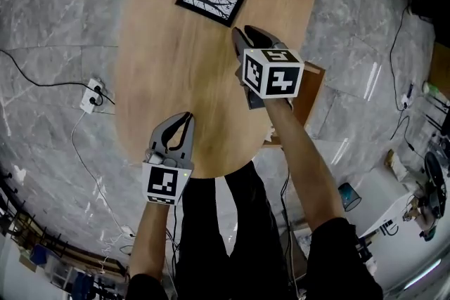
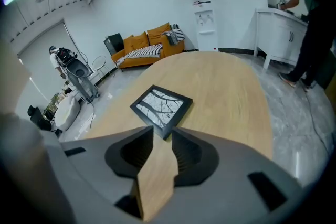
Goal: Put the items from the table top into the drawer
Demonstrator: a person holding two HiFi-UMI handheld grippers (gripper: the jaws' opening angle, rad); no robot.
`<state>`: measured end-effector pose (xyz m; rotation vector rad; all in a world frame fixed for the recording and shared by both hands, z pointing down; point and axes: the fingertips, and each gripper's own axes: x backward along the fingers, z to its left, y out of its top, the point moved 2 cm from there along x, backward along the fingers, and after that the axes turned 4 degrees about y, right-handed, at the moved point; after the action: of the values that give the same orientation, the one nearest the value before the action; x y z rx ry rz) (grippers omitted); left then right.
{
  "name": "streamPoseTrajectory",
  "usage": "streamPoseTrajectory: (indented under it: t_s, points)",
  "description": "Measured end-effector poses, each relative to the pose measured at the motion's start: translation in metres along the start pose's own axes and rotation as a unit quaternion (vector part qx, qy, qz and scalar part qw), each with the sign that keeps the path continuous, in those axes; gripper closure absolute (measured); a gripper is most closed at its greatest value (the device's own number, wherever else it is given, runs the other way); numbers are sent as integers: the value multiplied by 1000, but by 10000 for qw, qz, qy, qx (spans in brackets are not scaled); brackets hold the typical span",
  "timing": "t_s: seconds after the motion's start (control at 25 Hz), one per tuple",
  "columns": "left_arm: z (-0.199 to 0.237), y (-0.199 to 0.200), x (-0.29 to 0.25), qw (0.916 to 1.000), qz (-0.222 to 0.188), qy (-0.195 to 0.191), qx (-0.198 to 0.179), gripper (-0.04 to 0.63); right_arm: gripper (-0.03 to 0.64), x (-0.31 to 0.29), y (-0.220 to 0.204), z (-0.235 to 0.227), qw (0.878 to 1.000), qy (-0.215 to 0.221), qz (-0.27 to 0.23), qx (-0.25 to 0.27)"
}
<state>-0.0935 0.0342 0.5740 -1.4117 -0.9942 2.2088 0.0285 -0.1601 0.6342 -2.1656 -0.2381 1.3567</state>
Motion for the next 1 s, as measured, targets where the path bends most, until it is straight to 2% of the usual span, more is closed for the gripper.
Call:
streamPoseTrajectory:
  t_s: [0.12, 0.36, 0.52, 0.64, 0.8, 1.0]
  points:
    - [7, -3, 6, 10000, 5, 24, 42, 572, 460, -19, 11, -5, 9997, -232, 53, -109]
    - [22, -11, 18, 9997, -8, 158, 176, 572, 460, -49, 20, -23, 9964, -670, 236, -467]
    - [30, -17, 25, 9994, -16, 202, 270, 572, 460, -62, 15, -34, 9914, -771, 339, -1003]
    - [27, -18, 28, 9994, -5, 188, 278, 572, 499, -61, 10, -39, 9877, -851, 446, -1237]
    - [21, -18, 31, 9991, 12, 215, 354, 572, 514, -52, 11, -41, 9833, -863, 365, -1558]
    - [19, -16, 28, 9995, 50, 131, 274, 572, 543, -48, 11, -45, 9812, -938, 272, -1662]
